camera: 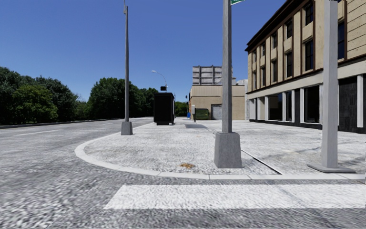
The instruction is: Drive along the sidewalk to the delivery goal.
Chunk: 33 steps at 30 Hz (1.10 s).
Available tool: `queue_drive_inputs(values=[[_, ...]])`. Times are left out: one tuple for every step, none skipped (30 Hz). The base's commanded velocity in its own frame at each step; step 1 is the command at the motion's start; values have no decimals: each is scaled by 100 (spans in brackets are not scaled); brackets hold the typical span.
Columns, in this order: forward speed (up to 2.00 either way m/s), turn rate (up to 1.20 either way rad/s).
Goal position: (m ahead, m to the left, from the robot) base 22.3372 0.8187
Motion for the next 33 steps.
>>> queue_drive_inputs(values=[[200,0],[200,0],[200,0],[200,0],[200,0],[200,0],[200,0],[200,0],[200,0],[200,0],[200,0],[200,0],[200,0],[200,0],[200,0],[200,0],[200,0],[200,0],[200,0],[200,0],[191,0],[184,0],[175,0],[175,0],[169,0],[167,0],[167,0],[167,0],[167,0],[167,0],[167,0],[167,0],[167,0]])
